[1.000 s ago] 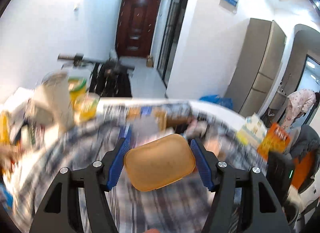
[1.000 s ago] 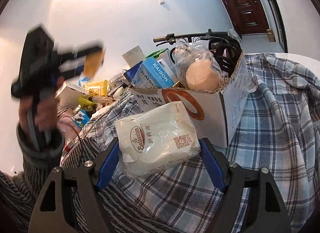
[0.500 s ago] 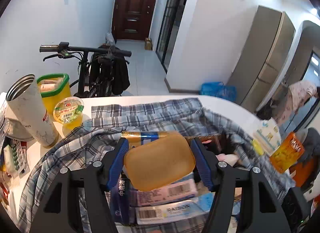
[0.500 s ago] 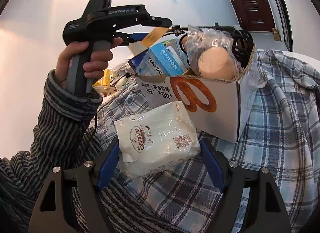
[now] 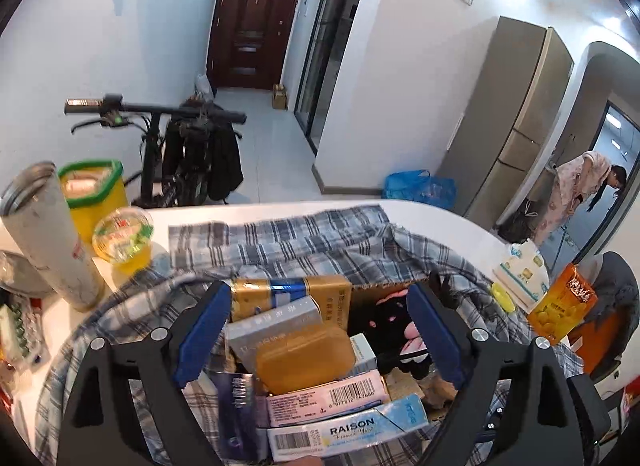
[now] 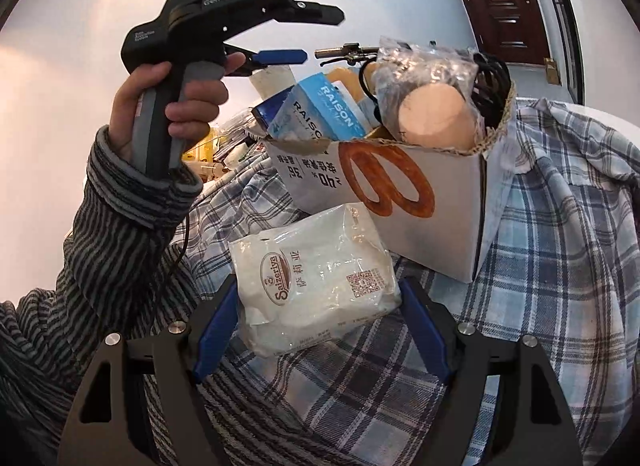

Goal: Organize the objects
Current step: 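Lower the orange bar into the box and open the left gripper while the right carries the white packet, then lower the white packet into the box and open the right gripper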

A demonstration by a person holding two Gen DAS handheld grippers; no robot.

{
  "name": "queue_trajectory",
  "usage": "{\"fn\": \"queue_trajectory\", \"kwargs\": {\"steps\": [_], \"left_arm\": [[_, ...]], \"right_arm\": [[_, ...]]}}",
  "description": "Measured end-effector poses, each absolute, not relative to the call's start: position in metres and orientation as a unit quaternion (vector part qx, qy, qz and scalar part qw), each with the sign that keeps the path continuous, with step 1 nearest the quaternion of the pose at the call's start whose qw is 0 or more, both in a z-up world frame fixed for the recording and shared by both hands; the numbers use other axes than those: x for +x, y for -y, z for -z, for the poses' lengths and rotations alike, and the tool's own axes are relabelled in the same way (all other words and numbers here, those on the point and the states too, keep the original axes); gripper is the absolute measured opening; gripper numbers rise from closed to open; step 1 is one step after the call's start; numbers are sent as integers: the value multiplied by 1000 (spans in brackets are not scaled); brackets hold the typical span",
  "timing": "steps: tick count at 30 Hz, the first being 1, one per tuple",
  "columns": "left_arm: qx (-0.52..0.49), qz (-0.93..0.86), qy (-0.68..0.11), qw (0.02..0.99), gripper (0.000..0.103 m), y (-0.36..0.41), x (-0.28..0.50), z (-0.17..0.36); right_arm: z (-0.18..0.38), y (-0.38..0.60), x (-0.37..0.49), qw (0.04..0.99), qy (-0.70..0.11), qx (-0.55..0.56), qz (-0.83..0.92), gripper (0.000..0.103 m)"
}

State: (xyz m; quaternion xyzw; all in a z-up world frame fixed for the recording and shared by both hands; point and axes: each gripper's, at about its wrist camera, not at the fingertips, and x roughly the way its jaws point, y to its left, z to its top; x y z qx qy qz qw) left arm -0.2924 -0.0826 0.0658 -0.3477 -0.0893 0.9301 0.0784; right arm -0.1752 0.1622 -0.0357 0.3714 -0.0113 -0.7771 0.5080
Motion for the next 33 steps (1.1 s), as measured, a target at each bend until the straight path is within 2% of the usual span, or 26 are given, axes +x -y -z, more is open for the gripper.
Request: {"fn": "queue_trajectory", "kwargs": {"steps": [9,14,17,22,27,33], "left_arm": [[-312,-944,79,77,91,93,-265,-102],[-285,-951,87,84,91,102,-248,-122],[-264,-957,94,73,103,111,-238,-135],[-235,-963,114,67,103,126,-221,-149],[-219,-966,122,59,103,135,-211,-160],[-205,-970,126,25,103,139,-206,-166]], "right_arm": [[20,-160,-162,550,13,329,767,77],[-18,-168,-161,590,65,260,761,77],[-57,-163,-168,567,51,226,790,77],[-97,-124,-219,502,16,252,827,78],[-78,-89,-283,466,-29,332,819,78],[-32,-97,-317,471,27,380,795,78]]}}
